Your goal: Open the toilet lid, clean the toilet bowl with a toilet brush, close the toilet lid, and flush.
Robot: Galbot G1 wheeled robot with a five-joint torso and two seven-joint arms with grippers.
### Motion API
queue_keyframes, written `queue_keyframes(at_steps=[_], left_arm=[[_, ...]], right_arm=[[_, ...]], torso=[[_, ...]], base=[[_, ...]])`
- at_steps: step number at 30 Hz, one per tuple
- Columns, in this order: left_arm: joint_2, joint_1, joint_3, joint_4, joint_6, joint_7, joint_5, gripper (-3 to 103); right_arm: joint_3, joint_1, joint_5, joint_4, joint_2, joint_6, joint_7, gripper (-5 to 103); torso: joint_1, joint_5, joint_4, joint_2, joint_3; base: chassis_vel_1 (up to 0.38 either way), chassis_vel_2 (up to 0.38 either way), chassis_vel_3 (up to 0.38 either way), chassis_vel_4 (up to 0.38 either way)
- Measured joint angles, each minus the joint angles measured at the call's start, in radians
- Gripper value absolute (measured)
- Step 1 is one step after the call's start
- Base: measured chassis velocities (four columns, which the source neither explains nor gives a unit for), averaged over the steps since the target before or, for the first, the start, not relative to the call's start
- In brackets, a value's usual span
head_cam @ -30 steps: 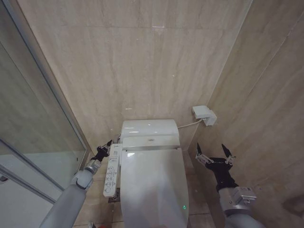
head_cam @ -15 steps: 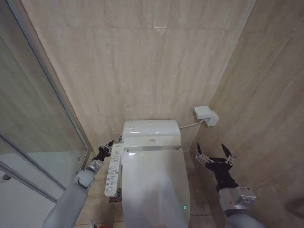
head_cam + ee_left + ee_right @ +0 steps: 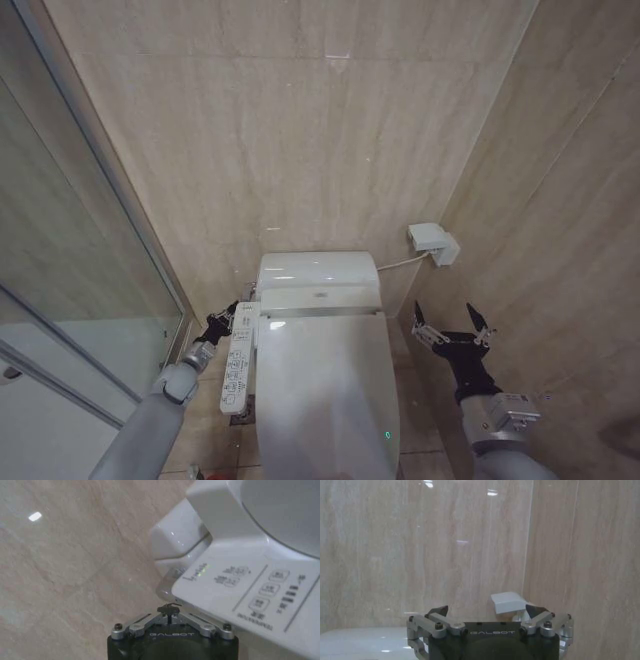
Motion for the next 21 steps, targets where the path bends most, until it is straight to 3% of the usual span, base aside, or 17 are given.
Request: queue_keyframes(at_steps=[21], left_arm=[[0.051, 0.036, -0.03, -0.063, 0.001, 0.01, 0.038, 0]], right_arm=[[0.0, 0.0, 0.0, 0.0, 0.0, 0.0, 0.0, 100]], torso=[[0.0, 0.0003, 0.0006, 0.0, 0.0]], base=[[0.0, 0.0, 0.0, 0.0]])
